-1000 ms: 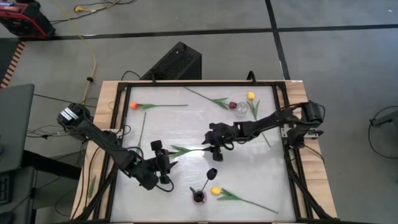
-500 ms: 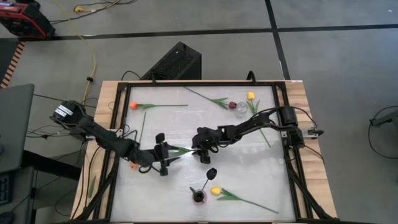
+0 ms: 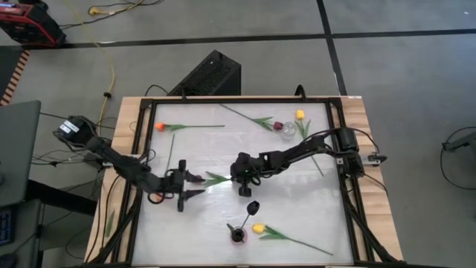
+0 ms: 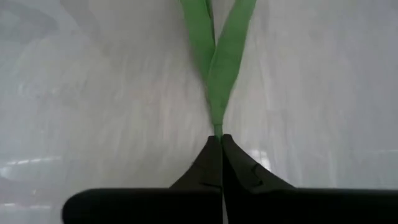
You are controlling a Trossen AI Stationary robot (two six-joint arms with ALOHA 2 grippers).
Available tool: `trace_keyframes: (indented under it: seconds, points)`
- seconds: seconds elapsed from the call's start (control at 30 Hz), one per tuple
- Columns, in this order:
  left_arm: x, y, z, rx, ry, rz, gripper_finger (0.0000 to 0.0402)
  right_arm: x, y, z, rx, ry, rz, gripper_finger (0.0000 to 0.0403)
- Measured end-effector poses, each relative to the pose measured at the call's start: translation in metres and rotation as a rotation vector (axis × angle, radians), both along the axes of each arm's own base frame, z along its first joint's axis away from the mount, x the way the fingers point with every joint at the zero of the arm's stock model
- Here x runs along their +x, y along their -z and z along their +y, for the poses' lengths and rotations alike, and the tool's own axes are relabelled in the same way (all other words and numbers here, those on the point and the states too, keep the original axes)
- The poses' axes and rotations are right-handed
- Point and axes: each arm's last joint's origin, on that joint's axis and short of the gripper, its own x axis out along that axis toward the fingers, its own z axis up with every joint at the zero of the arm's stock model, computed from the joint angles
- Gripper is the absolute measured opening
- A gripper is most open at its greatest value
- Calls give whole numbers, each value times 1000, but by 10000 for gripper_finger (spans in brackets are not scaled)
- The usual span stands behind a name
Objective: Sort flowers into vase by color
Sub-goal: Put the bottom dark red tulip into the pink vase
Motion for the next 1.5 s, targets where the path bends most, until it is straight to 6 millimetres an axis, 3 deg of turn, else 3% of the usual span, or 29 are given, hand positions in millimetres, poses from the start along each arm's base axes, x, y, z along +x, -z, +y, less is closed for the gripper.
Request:
trace_keyframes:
  seconds: [0.23,0.43,0.63,0.83,1.07,1.2,1.5]
  points:
    - [-11,-2,-6,-86,96,-100,174,-25,-16,-19,66,63,-171,19]
    - [-12,-9,-11,-114,176,-160,174,-40,-44,-32,235,160,-610,17]
    - [-2,-8,-5,-120,20,-169,174,-35,-67,-14,333,110,-823,17]
    - [26,-3,-1,-135,-103,-134,174,-26,-97,12,351,14,-1014,17]
    - [67,-9,-15,-12,-44,-151,174,-18,-118,31,304,-33,-1100,17]
    - [84,-19,-23,82,-51,-177,174,-18,-119,33,306,-39,-1101,17]
    - [88,-36,-22,127,-178,-203,174,-18,-118,33,305,-39,-1095,17]
